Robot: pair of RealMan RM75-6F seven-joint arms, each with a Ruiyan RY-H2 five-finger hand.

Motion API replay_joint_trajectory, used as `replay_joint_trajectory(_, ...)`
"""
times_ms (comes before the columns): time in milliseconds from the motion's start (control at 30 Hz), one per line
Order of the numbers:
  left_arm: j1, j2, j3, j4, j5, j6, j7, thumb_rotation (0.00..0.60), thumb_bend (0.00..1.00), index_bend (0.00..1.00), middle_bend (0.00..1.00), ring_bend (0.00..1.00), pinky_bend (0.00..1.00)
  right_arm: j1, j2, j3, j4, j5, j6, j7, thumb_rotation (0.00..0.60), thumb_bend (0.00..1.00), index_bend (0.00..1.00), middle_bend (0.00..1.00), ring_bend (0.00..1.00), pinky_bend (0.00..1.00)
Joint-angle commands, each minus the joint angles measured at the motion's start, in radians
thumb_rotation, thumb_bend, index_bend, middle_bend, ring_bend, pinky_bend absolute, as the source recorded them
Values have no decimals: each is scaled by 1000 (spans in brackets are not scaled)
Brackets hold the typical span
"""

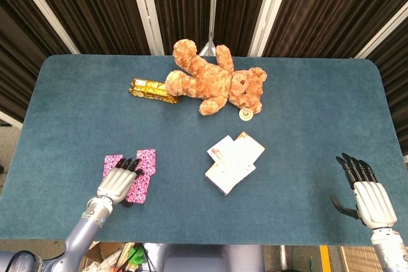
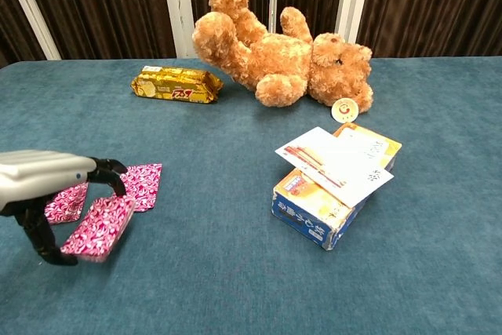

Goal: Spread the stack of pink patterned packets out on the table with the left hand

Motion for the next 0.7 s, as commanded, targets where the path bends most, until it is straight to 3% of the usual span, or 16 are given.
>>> replay_joint_trajectory(33,-15,-18,15,-5,-31,7,44,600,329,294,0,0,0,0,0,0,1,1,-1,0,600,362,0,0,0,49)
replay_joint_trajectory(167,-28,-24,19,-9,-72,20,82,600,199,207,0,0,0,0,0,0,1,-1,0,1,600,363,0,0,0,49)
replay_joint_trajectory(433,-33,-9,18,-31,-74,26,71,600,170,92,0,0,0,1,0,0,1,-2,0,-1,600,363,0,0,0,49)
replay_joint_trajectory(633,17,45,8,-84,68,63,-64,600,170,89,0,0,0,1,-1,1,5,-3,1,-1,600,363,0,0,0,49)
replay_joint_trajectory(700,59,87,12,-107,173,106,-148,600,170,89,0,0,0,1,-1,0,6,-3,1,-2,600,363,0,0,0,49)
